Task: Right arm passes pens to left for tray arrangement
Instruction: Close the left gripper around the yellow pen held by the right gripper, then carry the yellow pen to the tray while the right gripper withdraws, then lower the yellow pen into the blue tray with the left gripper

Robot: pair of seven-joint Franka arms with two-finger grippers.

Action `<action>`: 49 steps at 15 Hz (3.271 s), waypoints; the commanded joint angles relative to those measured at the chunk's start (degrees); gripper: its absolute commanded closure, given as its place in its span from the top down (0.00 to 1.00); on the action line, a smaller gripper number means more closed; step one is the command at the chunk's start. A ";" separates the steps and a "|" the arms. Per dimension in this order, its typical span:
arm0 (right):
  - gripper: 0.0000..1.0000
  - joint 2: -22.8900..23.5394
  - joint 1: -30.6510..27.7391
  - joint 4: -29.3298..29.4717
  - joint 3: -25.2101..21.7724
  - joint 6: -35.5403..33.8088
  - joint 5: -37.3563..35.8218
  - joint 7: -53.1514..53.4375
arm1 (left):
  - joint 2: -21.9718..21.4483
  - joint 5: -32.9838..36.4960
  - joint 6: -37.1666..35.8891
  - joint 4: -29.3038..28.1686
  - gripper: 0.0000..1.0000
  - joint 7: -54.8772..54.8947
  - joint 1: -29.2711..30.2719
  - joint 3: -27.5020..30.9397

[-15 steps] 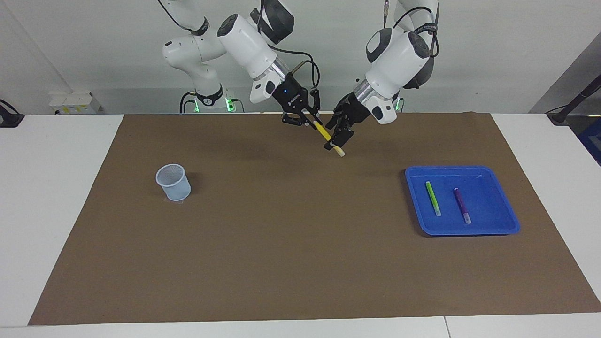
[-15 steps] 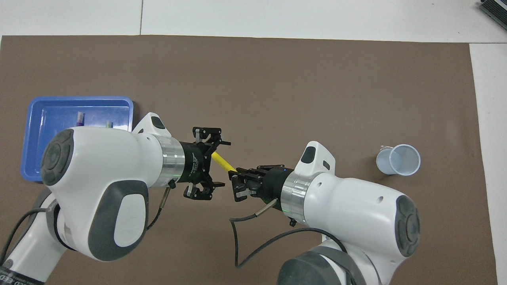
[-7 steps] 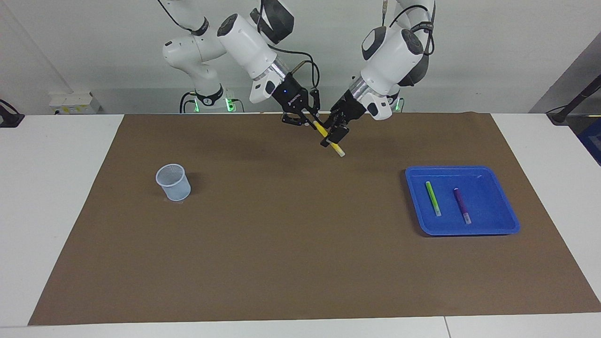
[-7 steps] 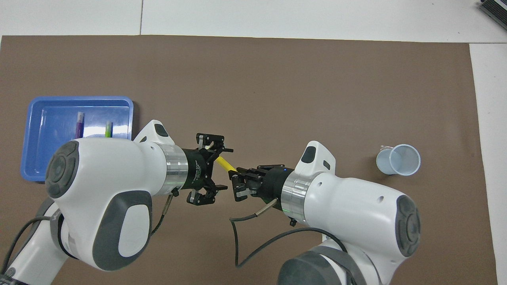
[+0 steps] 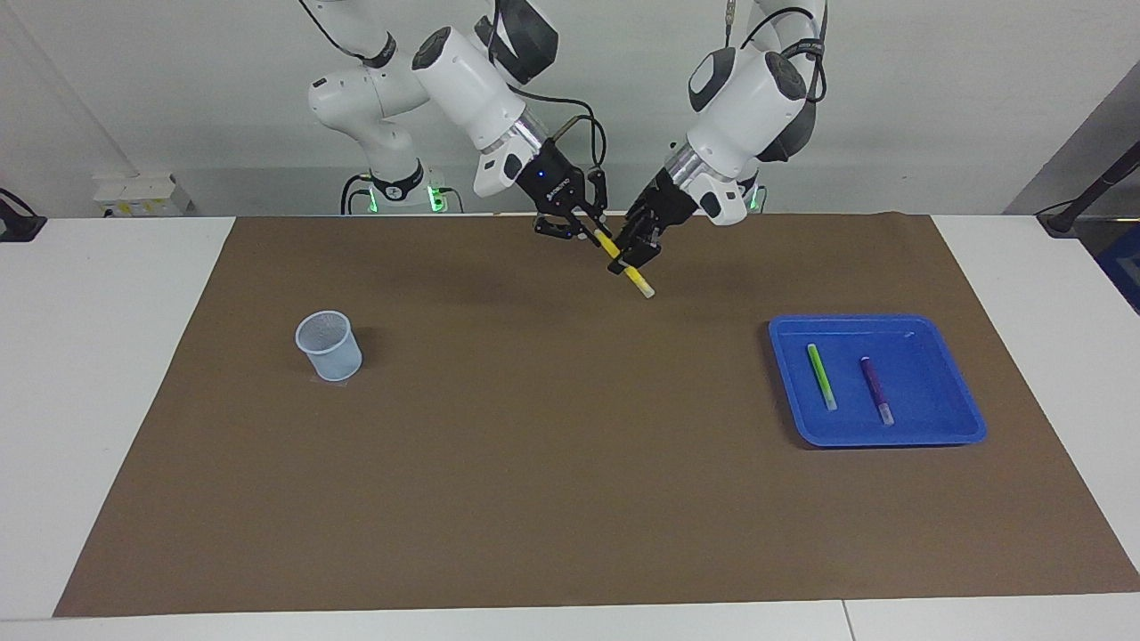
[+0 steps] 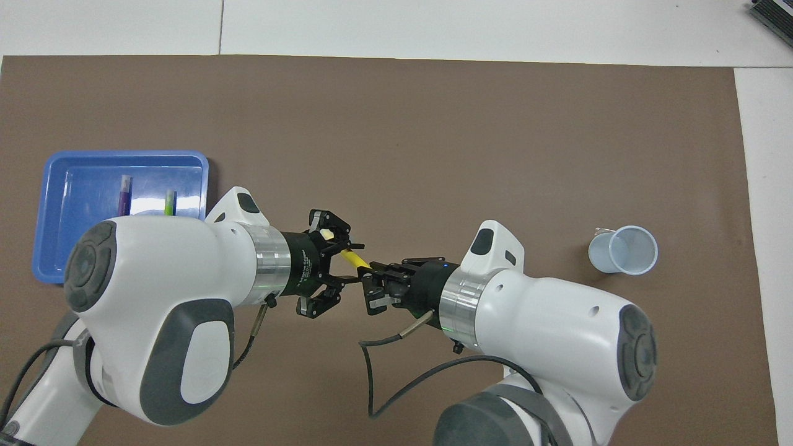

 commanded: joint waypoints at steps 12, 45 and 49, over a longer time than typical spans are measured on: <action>0.39 0.11 -0.98 0.17 -0.14 -1.40 0.77 -1.22 | -1.74 -0.57 -7.70 1.14 0.00 1.27 1.16 0.86; 1.00 10.22 -30.43 23.98 -0.14 -47.46 -35.36 4.22 | 8.44 43.10 -12.47 2.99 0.00 97.15 37.19 0.86; 1.00 9.52 -27.72 23.20 -1.28 -48.33 -37.81 4.49 | 13.54 46.45 -5.97 3.16 0.00 97.16 38.95 0.86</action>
